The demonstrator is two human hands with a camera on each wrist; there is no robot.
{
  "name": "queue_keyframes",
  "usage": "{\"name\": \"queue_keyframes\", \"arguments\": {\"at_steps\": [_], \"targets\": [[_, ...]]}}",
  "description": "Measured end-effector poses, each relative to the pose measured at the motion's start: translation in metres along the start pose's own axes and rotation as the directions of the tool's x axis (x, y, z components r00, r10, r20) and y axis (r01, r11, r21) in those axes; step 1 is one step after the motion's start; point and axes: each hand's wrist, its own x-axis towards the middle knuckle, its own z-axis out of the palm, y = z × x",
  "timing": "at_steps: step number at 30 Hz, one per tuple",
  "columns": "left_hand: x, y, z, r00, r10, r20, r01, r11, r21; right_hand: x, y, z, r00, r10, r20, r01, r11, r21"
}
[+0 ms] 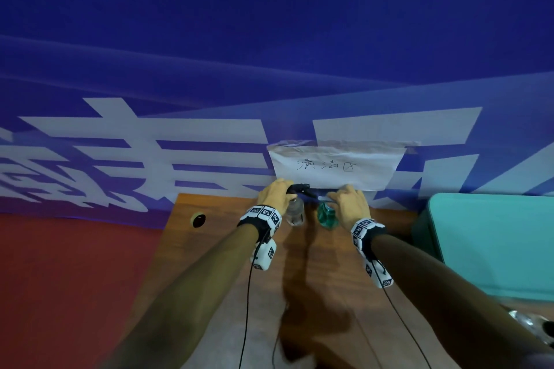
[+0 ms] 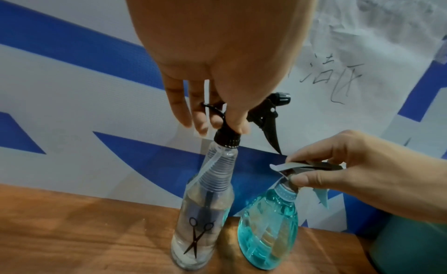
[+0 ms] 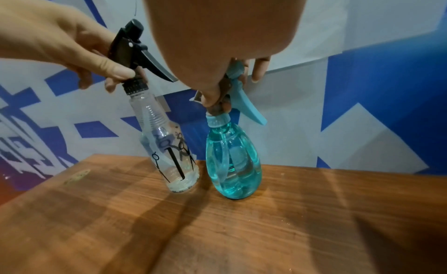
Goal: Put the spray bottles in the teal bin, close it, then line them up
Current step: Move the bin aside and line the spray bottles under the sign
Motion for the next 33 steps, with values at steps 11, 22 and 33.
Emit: {"name": "queue_keyframes", "arguments": {"at_steps": [11, 22, 33], "targets": [[0.007, 0.007, -0.008, 0.996, 0.078, 0.049, -0.078, 0.997, -0.017, 0.005, -0.01, -0.007, 0.999, 0.029, 0.023, -0.027, 0.997, -0.068], [-0.03, 0.047, -0.031, 0.995, 0.015, -0.098, -0.006, 0.997, 0.082, -0.03, -0.002, -0.037, 0.991, 0.135, -0.017, -0.124, 0.951, 0.283], [-0.125, 0.192, 0.035, 0.859, 0.507, -0.067, -0.508, 0.861, 0.0, -0.204, 0.093, -0.053, 0.632, 0.744, -0.217, -0.37, 0.536, 0.759]]}}
